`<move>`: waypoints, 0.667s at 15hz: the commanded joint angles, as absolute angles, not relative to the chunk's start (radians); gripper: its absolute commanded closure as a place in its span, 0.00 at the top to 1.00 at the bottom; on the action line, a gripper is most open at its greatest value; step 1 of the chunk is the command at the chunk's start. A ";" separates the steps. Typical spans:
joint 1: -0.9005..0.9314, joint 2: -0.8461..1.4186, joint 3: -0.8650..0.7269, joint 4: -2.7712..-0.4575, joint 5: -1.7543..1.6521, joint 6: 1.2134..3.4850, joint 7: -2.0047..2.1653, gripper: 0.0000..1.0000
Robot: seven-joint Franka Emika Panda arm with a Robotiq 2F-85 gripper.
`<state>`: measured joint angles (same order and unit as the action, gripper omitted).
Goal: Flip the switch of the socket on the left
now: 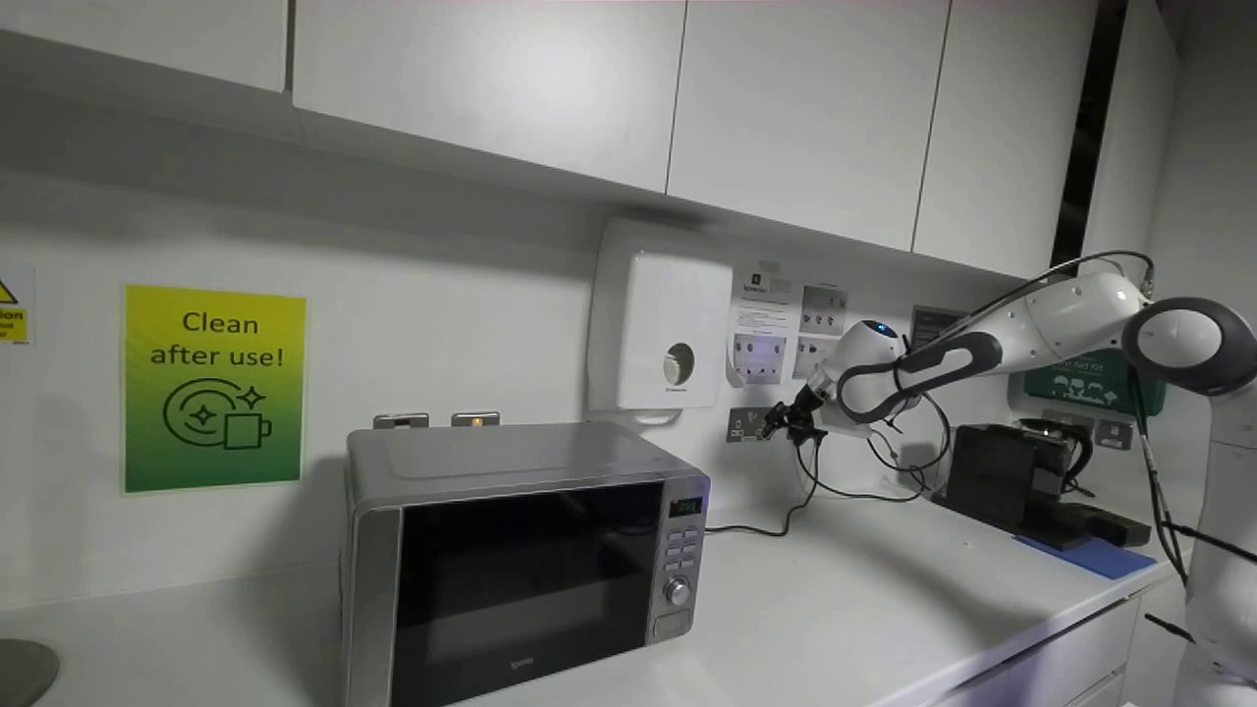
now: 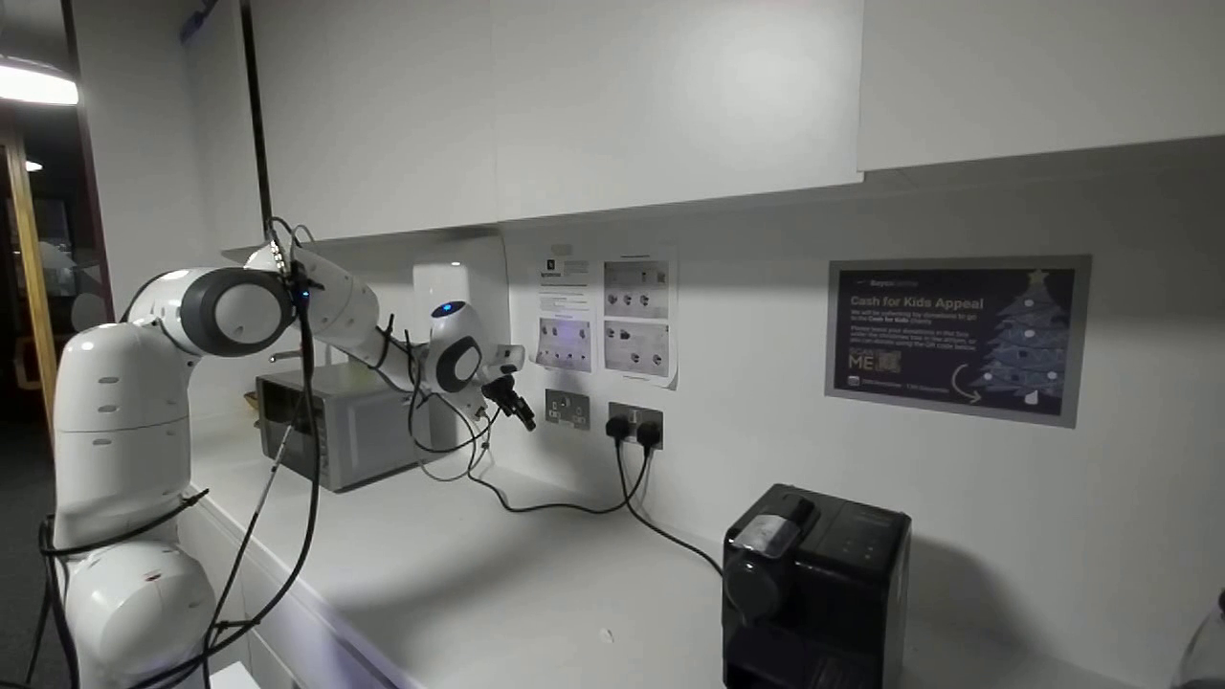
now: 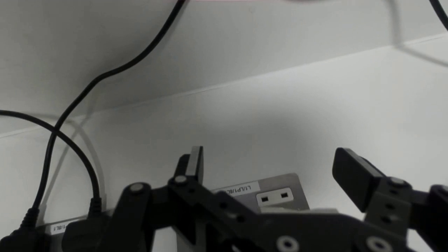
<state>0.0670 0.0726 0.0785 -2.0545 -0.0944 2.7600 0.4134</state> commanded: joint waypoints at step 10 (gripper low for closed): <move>0.066 0.100 0.059 -2.015 -0.155 2.774 0.420 1.00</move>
